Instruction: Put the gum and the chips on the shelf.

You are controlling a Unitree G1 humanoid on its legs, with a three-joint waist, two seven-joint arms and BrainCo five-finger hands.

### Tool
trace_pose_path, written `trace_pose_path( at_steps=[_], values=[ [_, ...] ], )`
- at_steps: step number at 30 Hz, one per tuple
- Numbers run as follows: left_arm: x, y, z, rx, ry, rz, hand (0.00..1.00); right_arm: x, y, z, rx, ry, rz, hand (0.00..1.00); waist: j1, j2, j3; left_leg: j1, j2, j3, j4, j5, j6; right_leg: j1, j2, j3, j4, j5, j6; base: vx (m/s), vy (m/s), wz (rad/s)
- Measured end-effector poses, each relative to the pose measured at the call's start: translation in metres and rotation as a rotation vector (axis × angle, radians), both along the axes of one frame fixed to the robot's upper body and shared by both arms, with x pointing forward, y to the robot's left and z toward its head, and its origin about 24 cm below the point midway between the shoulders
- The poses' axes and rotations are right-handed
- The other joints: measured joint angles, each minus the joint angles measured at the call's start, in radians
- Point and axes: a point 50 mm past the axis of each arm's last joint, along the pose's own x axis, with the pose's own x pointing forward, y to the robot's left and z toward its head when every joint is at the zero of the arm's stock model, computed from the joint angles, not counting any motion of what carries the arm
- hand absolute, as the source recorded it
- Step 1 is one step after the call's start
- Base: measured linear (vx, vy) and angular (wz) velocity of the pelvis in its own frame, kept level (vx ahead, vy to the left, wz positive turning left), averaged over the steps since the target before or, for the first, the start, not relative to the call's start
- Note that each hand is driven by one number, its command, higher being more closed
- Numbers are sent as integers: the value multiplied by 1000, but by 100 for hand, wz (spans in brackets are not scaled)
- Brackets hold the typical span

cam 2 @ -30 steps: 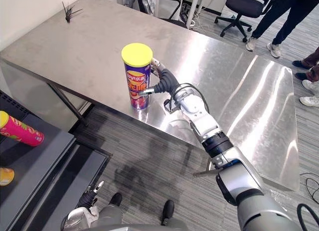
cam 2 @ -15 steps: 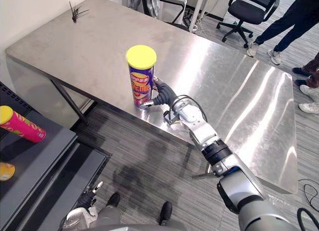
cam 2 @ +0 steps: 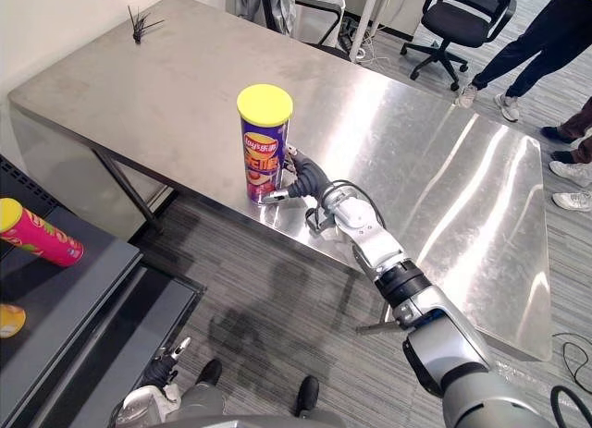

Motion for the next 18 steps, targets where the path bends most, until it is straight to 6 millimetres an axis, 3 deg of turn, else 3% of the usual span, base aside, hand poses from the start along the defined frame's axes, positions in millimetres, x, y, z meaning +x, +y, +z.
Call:
trace_pose_path(
  at_steps=[18],
  values=[
    [1,-1,0,-22,-14,36,0,14,-3,29,42,-64,-81,0,26,2,0,-22,1,-1,1,0,-1,-18,2,-1,-5,2,-1,0,-1,0]
  ],
)
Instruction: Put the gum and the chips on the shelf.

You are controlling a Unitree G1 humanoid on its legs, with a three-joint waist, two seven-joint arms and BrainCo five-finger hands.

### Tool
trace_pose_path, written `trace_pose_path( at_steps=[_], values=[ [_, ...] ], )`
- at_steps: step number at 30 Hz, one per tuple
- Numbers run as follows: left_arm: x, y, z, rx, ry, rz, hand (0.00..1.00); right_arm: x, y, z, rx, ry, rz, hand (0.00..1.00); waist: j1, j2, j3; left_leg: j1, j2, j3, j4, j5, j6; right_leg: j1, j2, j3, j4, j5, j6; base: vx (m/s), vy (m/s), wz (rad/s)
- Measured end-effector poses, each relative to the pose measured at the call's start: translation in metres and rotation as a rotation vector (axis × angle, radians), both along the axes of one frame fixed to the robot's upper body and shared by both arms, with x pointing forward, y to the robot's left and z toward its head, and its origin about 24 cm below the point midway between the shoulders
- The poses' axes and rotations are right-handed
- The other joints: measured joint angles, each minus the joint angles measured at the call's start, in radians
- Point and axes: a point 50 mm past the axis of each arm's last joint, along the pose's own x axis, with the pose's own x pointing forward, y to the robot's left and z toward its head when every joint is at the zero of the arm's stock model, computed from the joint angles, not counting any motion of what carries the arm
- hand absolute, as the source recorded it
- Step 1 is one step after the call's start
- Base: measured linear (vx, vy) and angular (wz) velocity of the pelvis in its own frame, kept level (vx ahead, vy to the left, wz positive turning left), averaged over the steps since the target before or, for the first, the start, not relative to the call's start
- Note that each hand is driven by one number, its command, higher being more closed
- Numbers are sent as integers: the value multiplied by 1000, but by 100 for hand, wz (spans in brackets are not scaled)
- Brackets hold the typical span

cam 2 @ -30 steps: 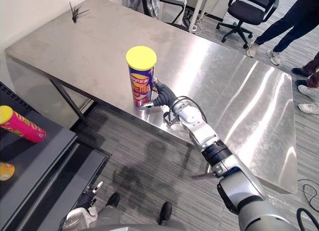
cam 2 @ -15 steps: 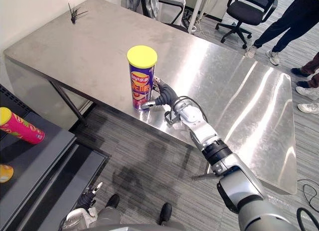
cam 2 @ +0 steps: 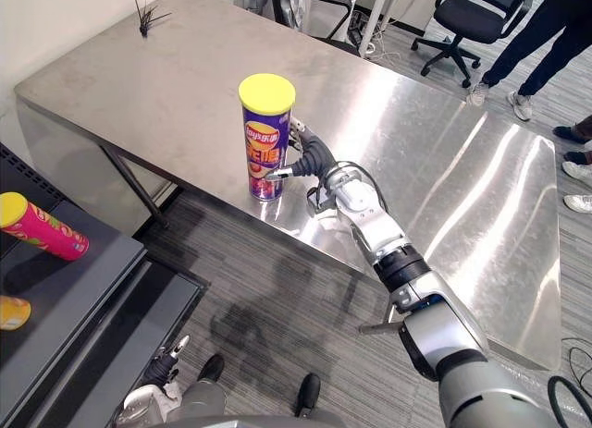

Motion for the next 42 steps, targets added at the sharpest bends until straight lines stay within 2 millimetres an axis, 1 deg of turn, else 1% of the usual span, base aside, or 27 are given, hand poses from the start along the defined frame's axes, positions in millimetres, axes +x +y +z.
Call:
trace_pose_path(
  at_steps=[9,15,25,29,36,37,42],
  values=[
    [0,0,0,0,0,1,0,1,2,6,-2,-17,11,0,2,5,3,1,1,1,0,0,0,0,1,1,0,0,0,0,0,0],
    [0,-1,0,-2,-1,2,0,2,6,16,16,-31,42,0,5,14,9,3,1,1,0,0,0,2,1,2,0,0,0,0,0,0],
    [1,-1,1,-3,-6,5,0,3,11,28,41,-47,63,0,21,15,10,6,2,2,0,0,0,4,1,2,0,0,0,0,0,0],
    [1,-1,0,-4,-6,6,0,3,17,30,46,-53,82,0,21,15,10,7,2,1,0,0,0,4,1,2,0,0,0,0,0,0],
    [1,0,0,-4,-6,5,0,0,29,27,26,-43,129,0,22,15,10,6,2,0,0,0,0,6,1,-1,0,0,0,0,0,0],
    [1,0,0,-4,-6,5,0,0,30,26,21,-41,136,100,22,15,10,6,2,0,0,0,0,6,1,-1,0,0,0,0,0,0],
    [1,0,1,-4,-6,5,0,-3,37,19,-17,-21,176,100,22,15,10,6,2,-2,0,0,0,6,1,-2,0,0,0,0,0,0]
  ],
)
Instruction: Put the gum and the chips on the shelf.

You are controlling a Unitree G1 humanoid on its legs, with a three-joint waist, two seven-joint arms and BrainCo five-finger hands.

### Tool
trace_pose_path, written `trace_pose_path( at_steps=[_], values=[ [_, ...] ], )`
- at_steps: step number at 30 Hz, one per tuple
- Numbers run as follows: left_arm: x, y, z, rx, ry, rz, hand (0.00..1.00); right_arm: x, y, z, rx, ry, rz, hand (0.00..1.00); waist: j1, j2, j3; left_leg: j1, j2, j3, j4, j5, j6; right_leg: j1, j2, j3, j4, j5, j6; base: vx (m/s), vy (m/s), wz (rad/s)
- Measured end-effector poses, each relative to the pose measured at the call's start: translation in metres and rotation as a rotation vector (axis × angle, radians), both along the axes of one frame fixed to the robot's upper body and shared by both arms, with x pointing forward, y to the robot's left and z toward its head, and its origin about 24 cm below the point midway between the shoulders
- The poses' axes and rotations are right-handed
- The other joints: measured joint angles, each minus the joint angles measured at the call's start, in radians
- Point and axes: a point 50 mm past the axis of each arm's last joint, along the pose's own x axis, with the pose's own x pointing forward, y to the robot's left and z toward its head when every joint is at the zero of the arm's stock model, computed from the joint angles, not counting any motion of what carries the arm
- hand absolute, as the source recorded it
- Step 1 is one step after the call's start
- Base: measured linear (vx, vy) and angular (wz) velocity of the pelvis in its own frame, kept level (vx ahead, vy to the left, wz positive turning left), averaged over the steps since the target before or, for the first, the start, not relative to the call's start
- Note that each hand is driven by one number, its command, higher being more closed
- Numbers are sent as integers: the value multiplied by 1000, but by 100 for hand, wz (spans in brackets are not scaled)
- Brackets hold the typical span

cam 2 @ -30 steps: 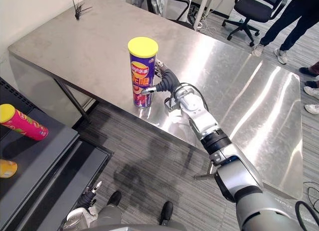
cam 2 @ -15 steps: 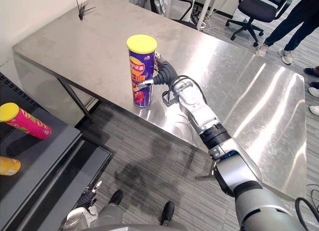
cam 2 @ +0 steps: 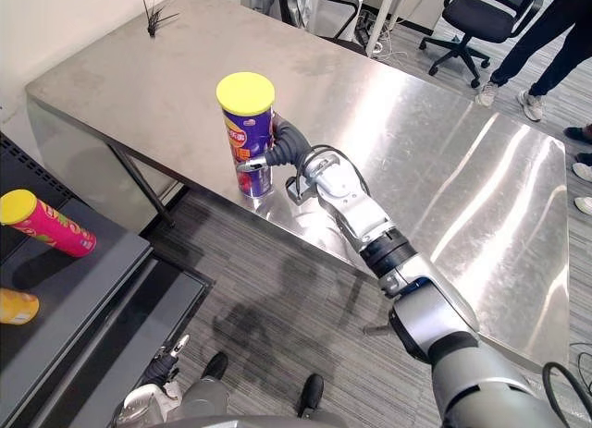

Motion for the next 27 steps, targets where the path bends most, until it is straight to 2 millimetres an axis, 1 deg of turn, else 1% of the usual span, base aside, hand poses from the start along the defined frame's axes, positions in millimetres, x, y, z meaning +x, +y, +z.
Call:
trace_pose_path(
  at_steps=[12,18,21,22,23,25,26,27],
  values=[
    [0,0,0,1,1,-1,0,-2,4,-3,-18,1,21,100,0,0,0,5,1,3,0,0,0,3,0,3,2,0,0,0,0,0],
    [0,1,0,5,4,-6,0,-4,3,-9,-16,19,21,100,-1,-2,2,28,2,12,-4,0,0,18,0,11,4,0,0,-8,0,-4],
    [-2,2,0,6,11,-3,0,-18,3,-11,17,17,69,100,-6,-3,2,39,4,29,-6,0,0,17,0,26,8,0,0,-12,0,-12],
    [-3,3,-1,5,18,0,0,-28,4,-8,43,5,107,100,-16,-3,2,41,4,31,-7,0,0,18,0,29,9,0,0,-7,-1,-7],
    [-5,4,-1,8,24,2,0,-37,8,-4,81,-6,151,100,-31,-3,1,46,5,36,-9,0,0,18,0,33,10,0,0,-6,-1,-12],
    [-6,5,-2,10,33,3,0,-50,9,2,132,-33,200,100,-40,-4,1,62,9,56,-15,0,0,19,2,52,13,0,0,-7,-2,-24],
    [-9,7,-2,23,44,-4,0,-63,7,10,195,-59,250,100,-56,-4,0,77,9,62,-20,0,1,26,1,61,14,0,0,-6,-2,-25],
    [-10,7,-2,27,46,-8,0,-68,4,13,219,-75,262,100,-59,-4,0,84,10,68,-22,-1,1,29,1,66,14,0,0,-6,3,-22]
  ],
)
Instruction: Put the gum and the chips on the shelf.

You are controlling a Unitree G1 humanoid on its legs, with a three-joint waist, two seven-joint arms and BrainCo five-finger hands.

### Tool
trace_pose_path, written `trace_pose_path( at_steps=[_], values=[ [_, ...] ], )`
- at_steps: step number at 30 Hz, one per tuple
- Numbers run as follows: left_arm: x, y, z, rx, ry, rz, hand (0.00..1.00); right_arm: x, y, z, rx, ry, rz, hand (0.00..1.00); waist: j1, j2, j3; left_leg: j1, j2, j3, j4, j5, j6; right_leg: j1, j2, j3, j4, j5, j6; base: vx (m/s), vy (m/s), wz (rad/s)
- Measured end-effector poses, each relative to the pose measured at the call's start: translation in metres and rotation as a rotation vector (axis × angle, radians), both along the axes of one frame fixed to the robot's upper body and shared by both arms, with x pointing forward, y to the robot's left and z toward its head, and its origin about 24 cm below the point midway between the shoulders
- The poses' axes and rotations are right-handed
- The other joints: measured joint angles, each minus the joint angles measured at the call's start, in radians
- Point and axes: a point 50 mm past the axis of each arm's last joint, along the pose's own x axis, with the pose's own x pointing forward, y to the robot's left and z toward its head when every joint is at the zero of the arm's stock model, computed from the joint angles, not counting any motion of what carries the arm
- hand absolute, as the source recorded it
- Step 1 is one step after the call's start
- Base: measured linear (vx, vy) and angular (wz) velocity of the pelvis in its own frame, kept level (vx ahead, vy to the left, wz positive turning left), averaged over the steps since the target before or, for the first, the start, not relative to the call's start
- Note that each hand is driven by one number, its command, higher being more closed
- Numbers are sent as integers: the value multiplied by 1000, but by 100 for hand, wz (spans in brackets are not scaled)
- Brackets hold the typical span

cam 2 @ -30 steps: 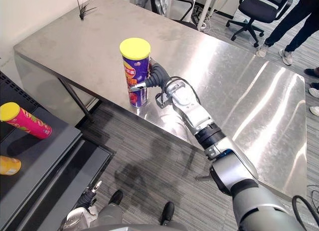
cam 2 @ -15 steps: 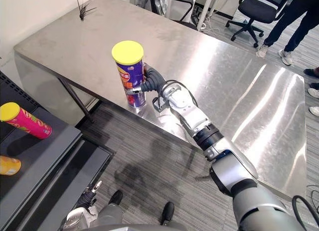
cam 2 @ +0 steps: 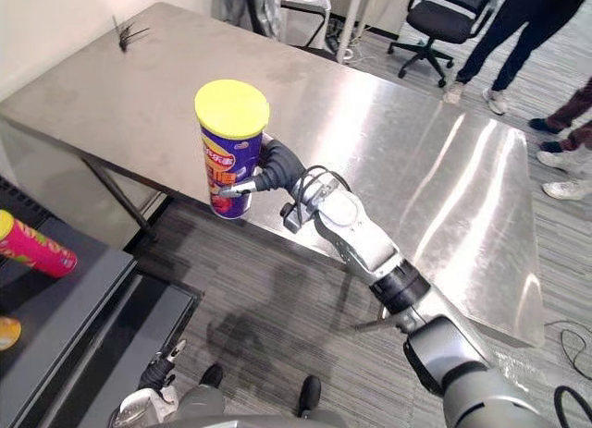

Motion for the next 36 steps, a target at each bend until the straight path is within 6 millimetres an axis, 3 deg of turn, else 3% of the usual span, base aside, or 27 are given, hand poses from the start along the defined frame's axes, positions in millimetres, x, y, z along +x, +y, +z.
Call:
trace_pose_path(
  at_steps=[4,6,9,11,16,20,22,27,36],
  values=[
    [-4,1,-2,0,20,2,0,-27,-14,7,108,-40,71,100,-28,1,-5,20,1,25,-1,-3,3,4,0,21,7,0,0,-22,8,-15],
    [-7,1,-3,0,32,7,0,-39,-19,-3,151,2,98,100,-41,3,-12,26,2,41,0,-5,5,2,0,34,10,1,2,-33,11,-14],
    [-12,-1,-6,-8,57,9,0,-52,-25,-31,181,112,91,100,-46,12,-34,39,1,61,1,-11,9,3,0,50,12,3,4,-11,16,-19],
    [-16,-3,-9,-16,76,10,0,-64,-29,-62,232,247,56,100,-52,23,-52,48,0,70,1,-15,9,4,-1,64,12,4,6,-13,17,-17],
    [-22,-7,-12,-30,105,13,0,-91,-25,-115,310,500,-19,100,-75,52,-69,61,0,71,3,-16,8,19,-1,67,13,5,7,-8,6,-2],
    [-27,-9,-14,-35,127,-1,0,-107,-23,-158,216,641,-123,100,-80,67,-77,96,2,80,1,-19,6,59,-1,67,-7,7,11,-21,8,-2],
    [-27,-10,-15,-35,133,-8,0,-112,-22,-169,162,668,-148,100,-80,71,-81,92,2,85,2,-19,6,60,-2,67,-21,16,13,-41,17,-7],
    [-30,-13,-17,-39,151,-28,0,-118,-22,-180,-29,613,-194,100,-102,92,-89,90,3,89,-1,-20,4,77,-1,64,-50,32,14,-30,10,0],
    [-31,-14,-17,-44,154,-38,0,-129,-26,-199,-99,671,-234,100,-103,95,-93,72,3,66,-15,-20,4,70,-1,41,-58,29,8,25,9,6]
  ],
)
